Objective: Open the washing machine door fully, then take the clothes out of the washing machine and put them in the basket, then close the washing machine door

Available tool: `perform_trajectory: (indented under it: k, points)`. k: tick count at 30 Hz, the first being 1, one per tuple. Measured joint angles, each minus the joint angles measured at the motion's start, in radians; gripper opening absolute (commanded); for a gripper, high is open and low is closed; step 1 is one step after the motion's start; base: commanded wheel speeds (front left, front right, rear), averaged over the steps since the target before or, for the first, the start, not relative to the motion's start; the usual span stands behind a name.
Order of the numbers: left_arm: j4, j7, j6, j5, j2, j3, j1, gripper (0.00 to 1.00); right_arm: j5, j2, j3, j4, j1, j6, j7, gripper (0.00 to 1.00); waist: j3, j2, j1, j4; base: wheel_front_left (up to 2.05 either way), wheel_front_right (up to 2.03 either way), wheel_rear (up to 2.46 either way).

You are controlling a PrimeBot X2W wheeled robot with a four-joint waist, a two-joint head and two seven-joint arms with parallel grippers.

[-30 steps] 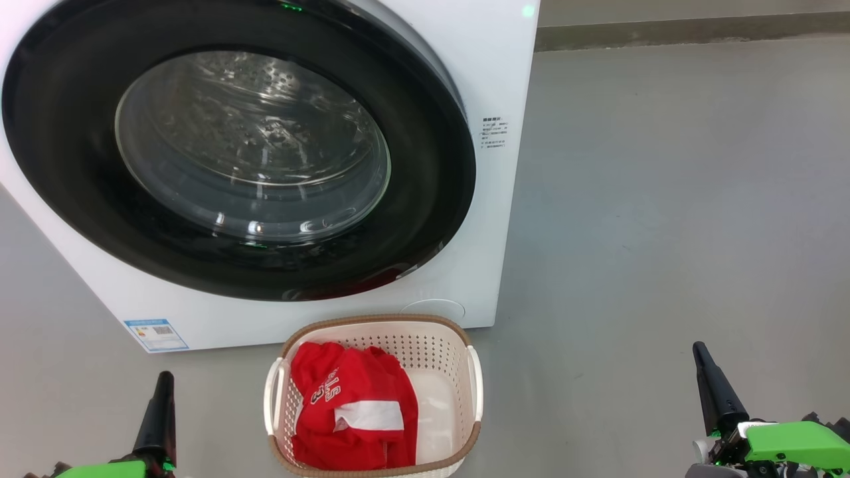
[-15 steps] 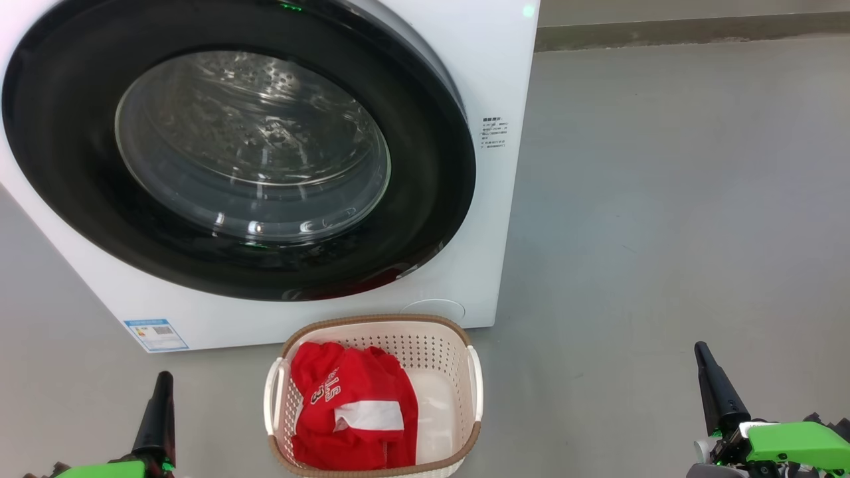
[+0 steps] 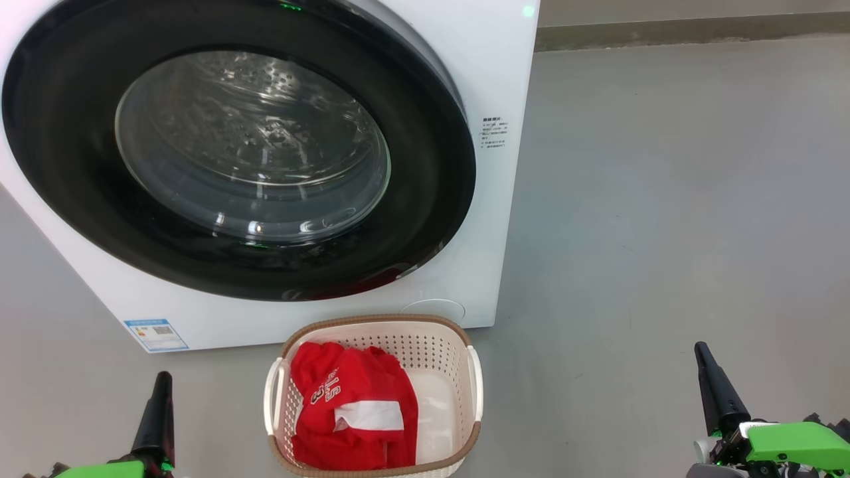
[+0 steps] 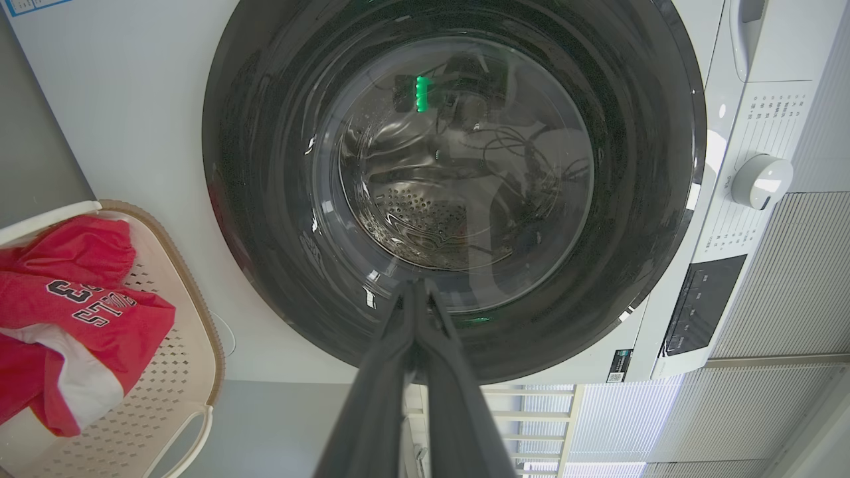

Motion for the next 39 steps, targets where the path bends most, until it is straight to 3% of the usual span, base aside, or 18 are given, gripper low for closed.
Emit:
perform_trajectory:
  k: [39]
  points:
    - [0.000, 0.007, 0.000, 0.000, -0.001, 0.004, 0.000, 0.00, 0.000, 0.001, -0.003, 0.000, 0.000, 0.000, 0.000, 0.00, 0.000, 0.0000, 0.0000, 0.000, 0.00, 0.00, 0.00]
